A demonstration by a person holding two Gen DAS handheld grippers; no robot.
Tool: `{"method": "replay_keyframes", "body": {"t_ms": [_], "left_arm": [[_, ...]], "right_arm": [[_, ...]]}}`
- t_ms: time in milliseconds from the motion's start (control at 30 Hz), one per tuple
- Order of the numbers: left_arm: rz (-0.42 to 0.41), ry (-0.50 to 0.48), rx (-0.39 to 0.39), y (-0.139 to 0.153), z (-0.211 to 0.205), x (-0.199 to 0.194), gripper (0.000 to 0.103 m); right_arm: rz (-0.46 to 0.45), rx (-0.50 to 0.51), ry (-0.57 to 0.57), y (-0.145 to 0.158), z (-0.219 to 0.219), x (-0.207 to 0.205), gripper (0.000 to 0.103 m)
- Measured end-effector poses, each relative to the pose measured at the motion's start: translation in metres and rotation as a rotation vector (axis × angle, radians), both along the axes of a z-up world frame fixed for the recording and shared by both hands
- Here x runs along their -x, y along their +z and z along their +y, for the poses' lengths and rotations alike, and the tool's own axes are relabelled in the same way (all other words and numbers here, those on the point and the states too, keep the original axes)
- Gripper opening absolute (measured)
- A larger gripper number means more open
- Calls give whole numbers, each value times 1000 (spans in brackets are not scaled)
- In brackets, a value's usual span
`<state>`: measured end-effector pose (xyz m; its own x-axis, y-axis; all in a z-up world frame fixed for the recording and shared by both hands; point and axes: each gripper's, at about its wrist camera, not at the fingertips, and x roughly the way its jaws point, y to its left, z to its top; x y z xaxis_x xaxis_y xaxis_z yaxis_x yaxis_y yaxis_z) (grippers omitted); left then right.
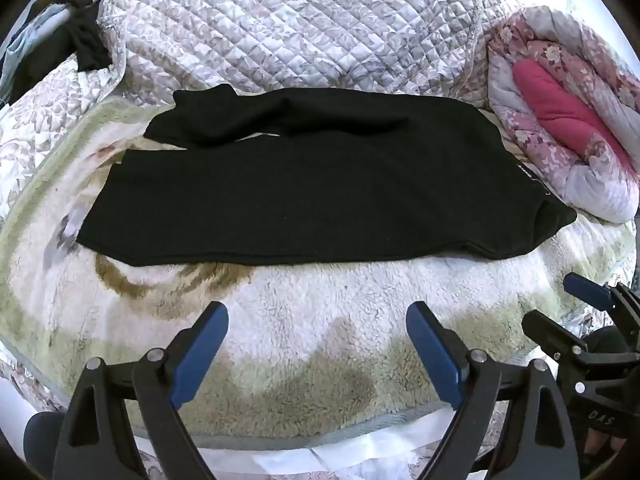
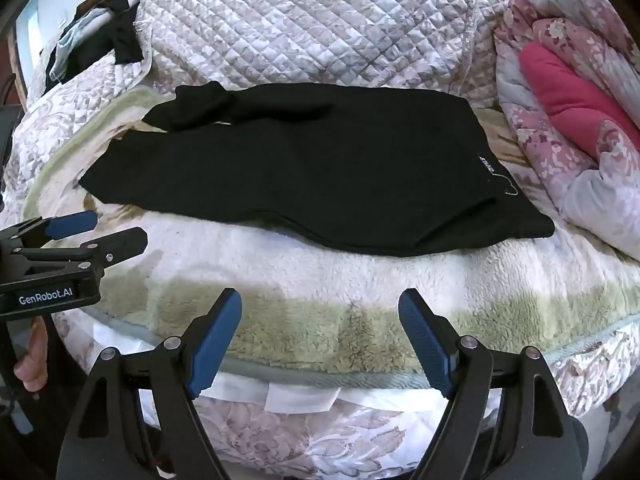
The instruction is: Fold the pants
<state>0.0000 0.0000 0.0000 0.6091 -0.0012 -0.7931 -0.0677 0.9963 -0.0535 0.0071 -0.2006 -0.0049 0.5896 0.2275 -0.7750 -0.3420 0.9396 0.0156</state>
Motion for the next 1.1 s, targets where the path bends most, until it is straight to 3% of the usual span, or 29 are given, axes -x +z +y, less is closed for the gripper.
{"method": "replay_keyframes", "body": {"t_ms": [1100], "left_arm": [[-24,19,-27,5,-1,9,92]], "right_arm": [[-6,-12,33,2,6,4,81]]}}
